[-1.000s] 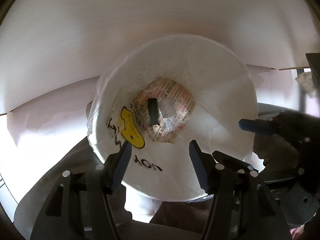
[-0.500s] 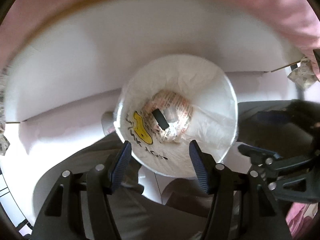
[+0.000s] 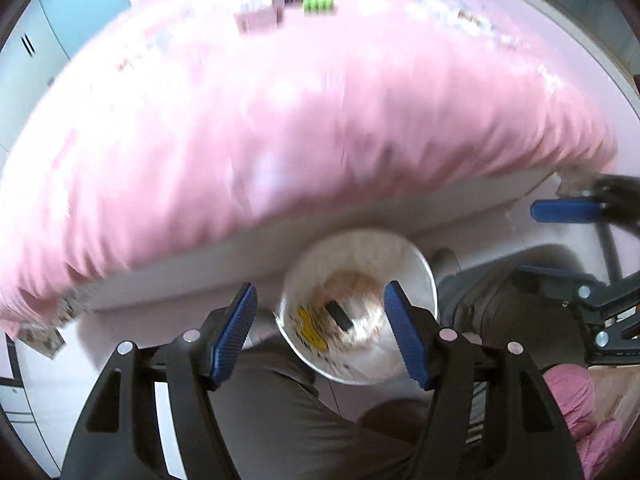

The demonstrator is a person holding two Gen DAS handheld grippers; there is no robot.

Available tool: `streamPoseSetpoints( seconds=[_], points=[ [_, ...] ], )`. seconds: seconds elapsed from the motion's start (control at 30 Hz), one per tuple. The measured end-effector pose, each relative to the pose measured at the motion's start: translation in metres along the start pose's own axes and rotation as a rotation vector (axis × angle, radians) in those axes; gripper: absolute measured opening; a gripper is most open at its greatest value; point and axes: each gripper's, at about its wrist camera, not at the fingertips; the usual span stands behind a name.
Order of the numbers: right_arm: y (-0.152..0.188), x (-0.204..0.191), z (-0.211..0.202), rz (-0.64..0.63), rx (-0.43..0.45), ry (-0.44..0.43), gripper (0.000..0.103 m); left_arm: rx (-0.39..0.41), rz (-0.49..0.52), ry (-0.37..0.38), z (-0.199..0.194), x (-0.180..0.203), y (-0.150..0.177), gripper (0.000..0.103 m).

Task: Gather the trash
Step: 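Move both empty tools back over the bed toward the remaining items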

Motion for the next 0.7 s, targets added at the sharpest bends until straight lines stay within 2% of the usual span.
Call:
streamPoseSetpoints(
  seconds=[0.2,0.27,0.3,0.43,0.7],
  points=[
    [-0.019,0.006,-0.048,-0.005,0.122,0.032,0.06,0.121,-0.012,0.019,-0.043,0.002,-0.026,0.079],
    [-0.025,0.012,-0.061,0.002,0.158,0.048,0.068,0.165,-0.011,0.007,-0.055,0.002,-0.036,0.081],
    [-0.028,0.012,-0.067,0.007,0.173,0.056,0.068,0.18,-0.012,0.001,-0.059,0.002,-0.039,0.082],
    [-0.043,0.026,-0.086,0.027,0.23,0.075,0.069,0.229,-0.018,-0.011,-0.073,0.002,-0.058,0.084],
    [-0.075,0.048,-0.118,0.025,0.334,0.129,0.081,0.308,-0.034,-0.071,-0.09,-0.008,-0.092,0.092]
  ],
)
Point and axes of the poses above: each gripper's, at about its wrist camera, not at the fingertips, and z roughly the way its jaws point, x to its right, y to its underside, and after that the axes turned 5 degrees about -z, right-handed
